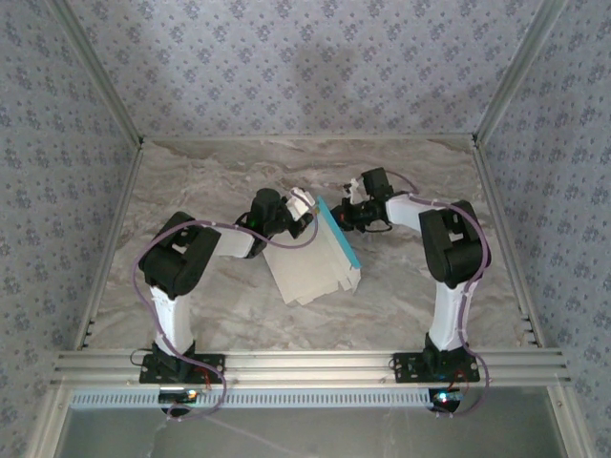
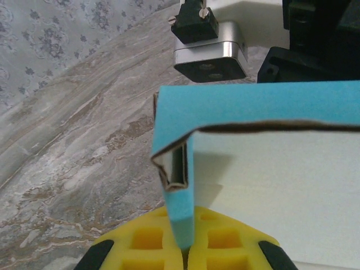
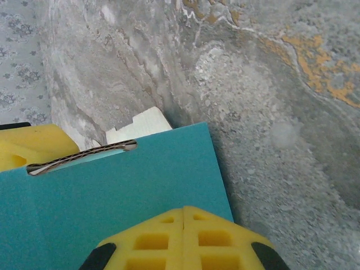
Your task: Fold the paper box
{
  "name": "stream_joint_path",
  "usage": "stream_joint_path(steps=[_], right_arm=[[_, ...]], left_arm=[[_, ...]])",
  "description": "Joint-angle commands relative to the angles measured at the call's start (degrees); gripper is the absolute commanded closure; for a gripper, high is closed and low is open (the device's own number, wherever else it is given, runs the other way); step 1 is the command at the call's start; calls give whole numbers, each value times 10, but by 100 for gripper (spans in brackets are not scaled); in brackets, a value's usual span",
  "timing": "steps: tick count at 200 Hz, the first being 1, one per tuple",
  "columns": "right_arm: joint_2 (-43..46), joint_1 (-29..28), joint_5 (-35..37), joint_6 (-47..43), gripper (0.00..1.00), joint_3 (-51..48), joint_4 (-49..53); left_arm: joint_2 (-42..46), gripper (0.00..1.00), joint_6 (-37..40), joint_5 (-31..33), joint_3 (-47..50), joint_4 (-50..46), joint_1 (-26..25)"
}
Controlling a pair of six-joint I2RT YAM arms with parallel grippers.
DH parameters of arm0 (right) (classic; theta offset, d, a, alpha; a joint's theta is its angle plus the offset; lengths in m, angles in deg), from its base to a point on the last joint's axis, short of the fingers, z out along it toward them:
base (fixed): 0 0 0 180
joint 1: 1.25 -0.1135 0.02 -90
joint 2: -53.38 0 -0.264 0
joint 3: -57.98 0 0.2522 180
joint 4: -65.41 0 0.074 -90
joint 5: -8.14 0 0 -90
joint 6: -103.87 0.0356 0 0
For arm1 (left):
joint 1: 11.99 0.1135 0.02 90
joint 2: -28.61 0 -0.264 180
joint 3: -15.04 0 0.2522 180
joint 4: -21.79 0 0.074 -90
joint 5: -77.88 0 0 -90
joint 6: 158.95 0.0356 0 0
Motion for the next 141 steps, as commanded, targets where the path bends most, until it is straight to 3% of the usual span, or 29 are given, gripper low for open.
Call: stream_joint_path(steps=[1, 44, 89, 114, 141], right_arm=[[-13, -29, -72, -2, 98, 36, -2], [-3, -18, -24, -16, 95, 49, 38], [72, 24, 76, -59, 76, 54, 118], [102, 34, 70, -64, 67, 63, 129], [109, 34, 17, -54, 59, 73, 118]], left_arm=[[-11, 100, 10, 8, -17, -1, -16], [-9, 100, 14, 2, -16, -6, -20], [-1, 100, 10, -22, -19, -26, -7], [-4, 100, 6, -41, -27, -36, -2], [-5, 100, 4, -44, -26, -31, 0]])
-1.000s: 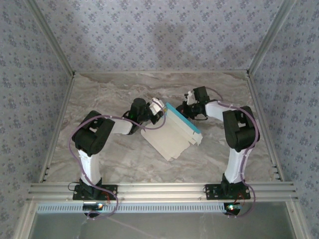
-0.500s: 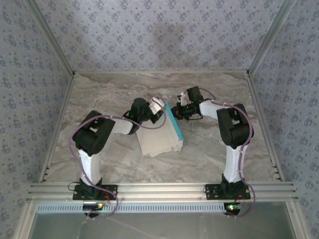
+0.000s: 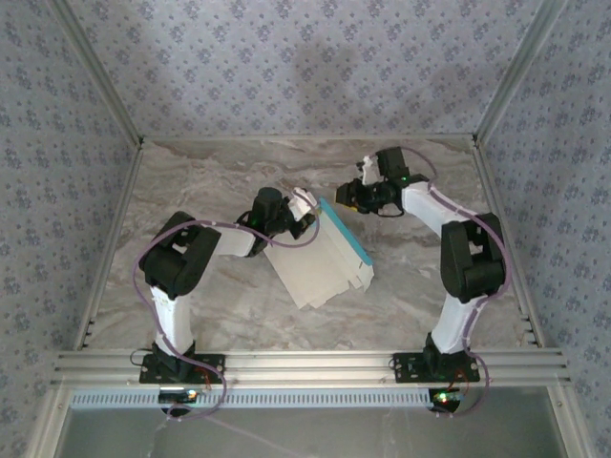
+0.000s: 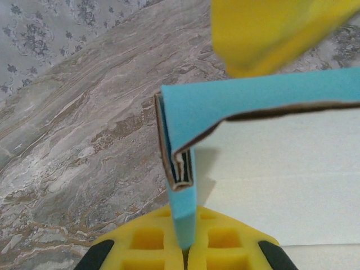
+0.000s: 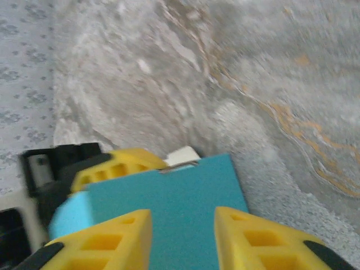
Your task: Fold the paper box
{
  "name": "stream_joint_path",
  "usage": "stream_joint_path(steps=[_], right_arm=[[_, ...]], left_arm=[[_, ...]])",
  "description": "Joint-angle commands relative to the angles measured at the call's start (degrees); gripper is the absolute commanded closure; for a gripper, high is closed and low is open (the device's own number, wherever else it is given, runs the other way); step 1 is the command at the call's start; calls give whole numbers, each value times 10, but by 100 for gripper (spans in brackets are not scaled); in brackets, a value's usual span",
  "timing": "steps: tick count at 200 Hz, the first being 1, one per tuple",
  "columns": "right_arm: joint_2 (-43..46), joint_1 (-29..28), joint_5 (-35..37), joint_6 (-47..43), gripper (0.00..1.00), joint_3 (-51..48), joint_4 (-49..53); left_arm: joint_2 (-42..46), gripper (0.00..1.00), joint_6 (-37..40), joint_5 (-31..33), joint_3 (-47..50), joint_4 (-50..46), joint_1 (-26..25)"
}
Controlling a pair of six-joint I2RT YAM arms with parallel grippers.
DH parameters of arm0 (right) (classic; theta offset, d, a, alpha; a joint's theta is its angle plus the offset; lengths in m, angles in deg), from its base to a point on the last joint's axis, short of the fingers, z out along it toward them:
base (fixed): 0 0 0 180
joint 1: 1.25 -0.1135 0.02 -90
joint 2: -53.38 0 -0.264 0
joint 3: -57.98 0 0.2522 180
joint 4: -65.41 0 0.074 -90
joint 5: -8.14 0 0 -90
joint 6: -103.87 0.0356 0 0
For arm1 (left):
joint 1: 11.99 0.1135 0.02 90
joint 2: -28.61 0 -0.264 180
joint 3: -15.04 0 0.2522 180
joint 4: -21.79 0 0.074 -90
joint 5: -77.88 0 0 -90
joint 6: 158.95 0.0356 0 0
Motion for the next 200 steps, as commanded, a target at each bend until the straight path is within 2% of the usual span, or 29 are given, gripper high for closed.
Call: stream_joint_path(steps=[1, 20, 35, 79, 161, 185, 200], right_arm=[[13, 2, -40, -1, 59, 18, 12], [4, -10, -78, 14, 54, 28, 0], [-6, -22, -74, 8, 53, 42, 13], [-25, -30, -59, 11, 58, 37, 3], [-48, -42, -23, 4, 61, 58, 17], [-5, -43, 39, -47, 59, 57, 52], [41, -43, 95, -88, 57, 41, 65]], left_arm=[[-5, 100, 4, -23, -16, -4, 2], [-7, 100, 1, -25, -16, -2, 4], [-7, 100, -2, -27, -16, 0, 5], [-10, 100, -19, -45, -16, 19, 9], [-7, 100, -17, -65, -14, 17, 1], [-6, 100, -35, -17, -19, 10, 2], [-6, 100, -36, -12, -22, 0, 4]])
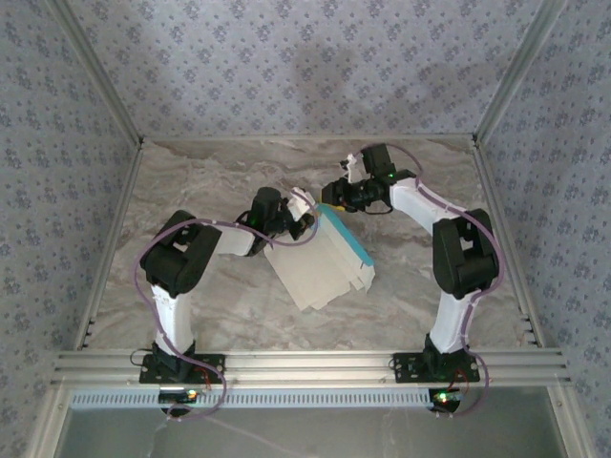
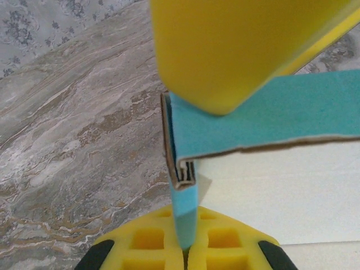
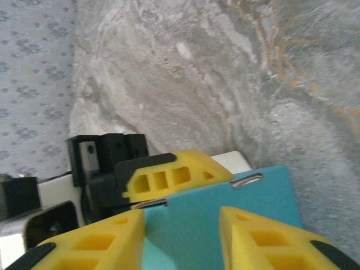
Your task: Fold the paper box
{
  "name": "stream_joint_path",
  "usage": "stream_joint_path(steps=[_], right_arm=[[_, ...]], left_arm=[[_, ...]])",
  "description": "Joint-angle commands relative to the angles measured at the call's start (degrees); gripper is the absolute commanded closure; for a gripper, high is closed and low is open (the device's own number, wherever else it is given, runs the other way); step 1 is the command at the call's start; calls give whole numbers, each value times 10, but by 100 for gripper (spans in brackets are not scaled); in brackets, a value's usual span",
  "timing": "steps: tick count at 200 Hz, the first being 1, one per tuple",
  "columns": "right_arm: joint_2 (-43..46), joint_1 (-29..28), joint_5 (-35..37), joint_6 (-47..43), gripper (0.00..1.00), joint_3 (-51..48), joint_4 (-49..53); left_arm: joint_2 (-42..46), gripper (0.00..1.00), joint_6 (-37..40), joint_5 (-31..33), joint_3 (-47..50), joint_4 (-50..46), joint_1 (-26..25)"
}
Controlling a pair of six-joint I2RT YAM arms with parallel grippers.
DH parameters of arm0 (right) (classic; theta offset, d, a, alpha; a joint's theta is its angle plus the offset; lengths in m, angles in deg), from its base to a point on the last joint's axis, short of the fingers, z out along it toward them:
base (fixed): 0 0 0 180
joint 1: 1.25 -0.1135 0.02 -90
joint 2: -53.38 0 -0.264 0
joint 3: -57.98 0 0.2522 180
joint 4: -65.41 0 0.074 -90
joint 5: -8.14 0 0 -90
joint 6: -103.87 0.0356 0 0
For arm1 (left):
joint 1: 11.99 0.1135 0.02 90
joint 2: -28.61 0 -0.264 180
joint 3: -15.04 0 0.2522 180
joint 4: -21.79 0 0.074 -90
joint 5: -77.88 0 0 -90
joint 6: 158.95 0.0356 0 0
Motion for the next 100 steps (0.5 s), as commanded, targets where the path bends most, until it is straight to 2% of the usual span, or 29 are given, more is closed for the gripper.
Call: stream_joint_path(steps=[1, 32, 56, 73, 91, 100], right_arm=[[70, -1, 102, -71, 57, -4, 43], [170, -23, 198, -202, 56, -55, 23], [207, -50, 212, -302, 53, -74, 21], [208, -65, 223, -325, 51, -72, 29], [205, -62, 231, -311, 50, -70, 33], [204, -55, 228, -300, 50, -70, 26]], left_arm=[[3, 100, -11, 13, -21, 1, -3], [7, 100, -21, 12, -14, 7, -4], [14, 100, -26, 21, -14, 1, -3], [17, 100, -31, 13, -14, 0, -3], [11, 100, -38, 1, -19, -1, -6], [8, 90, -42, 10, -16, 5, -10]])
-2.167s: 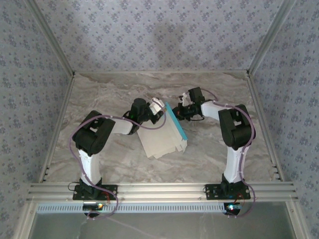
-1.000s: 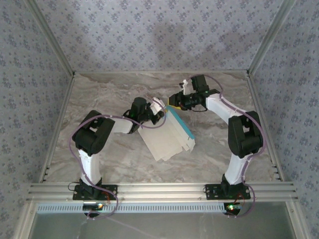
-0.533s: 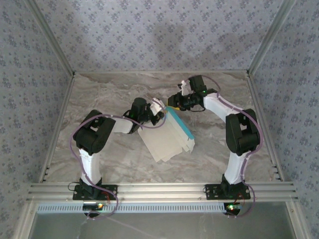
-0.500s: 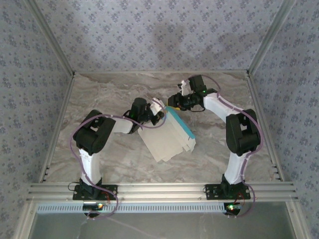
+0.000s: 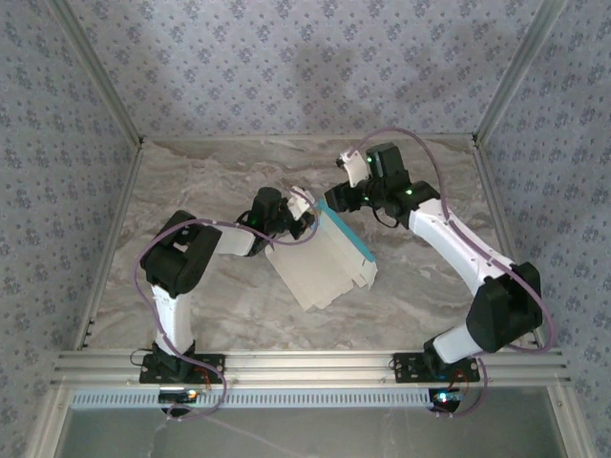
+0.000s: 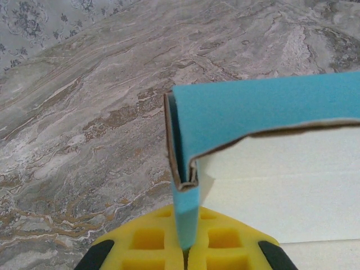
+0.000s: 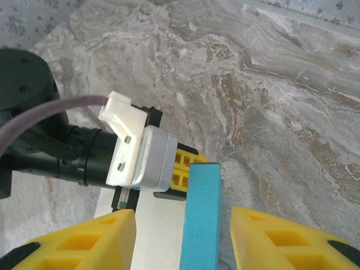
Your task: Fold the paper box
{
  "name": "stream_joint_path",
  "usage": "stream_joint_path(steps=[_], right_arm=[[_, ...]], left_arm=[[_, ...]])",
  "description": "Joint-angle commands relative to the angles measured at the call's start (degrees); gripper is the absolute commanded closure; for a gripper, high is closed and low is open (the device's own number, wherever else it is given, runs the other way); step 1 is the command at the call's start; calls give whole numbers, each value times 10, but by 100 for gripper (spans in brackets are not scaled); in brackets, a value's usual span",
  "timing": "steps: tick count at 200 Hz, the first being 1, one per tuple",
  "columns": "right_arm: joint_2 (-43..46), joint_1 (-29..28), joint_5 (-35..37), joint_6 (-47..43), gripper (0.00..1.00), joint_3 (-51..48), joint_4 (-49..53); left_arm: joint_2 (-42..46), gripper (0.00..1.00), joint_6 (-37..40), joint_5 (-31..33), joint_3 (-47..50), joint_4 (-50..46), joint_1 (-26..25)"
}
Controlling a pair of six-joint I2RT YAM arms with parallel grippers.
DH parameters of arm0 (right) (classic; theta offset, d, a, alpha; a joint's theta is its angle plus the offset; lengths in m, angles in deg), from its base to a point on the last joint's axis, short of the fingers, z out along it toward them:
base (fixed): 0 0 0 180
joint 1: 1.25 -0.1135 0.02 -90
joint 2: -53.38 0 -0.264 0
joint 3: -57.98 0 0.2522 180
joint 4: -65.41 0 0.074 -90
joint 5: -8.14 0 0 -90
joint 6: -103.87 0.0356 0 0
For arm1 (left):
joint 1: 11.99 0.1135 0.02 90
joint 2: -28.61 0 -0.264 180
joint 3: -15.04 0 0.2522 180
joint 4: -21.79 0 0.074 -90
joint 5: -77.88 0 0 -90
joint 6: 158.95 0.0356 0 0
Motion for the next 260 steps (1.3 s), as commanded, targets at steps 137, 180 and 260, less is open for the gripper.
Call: stream_joint_path(steps=[137, 180, 260], right_arm=[[14, 23, 80, 93, 59, -26, 49], [13, 6, 116, 127, 59, -27, 82], [-1, 11, 87, 142, 59, -24, 101]], left_arm=[[160, 69, -164, 41, -92, -208, 41], [85, 66, -126, 4, -290, -491, 21], [29, 58, -68, -64, -366, -633, -11]])
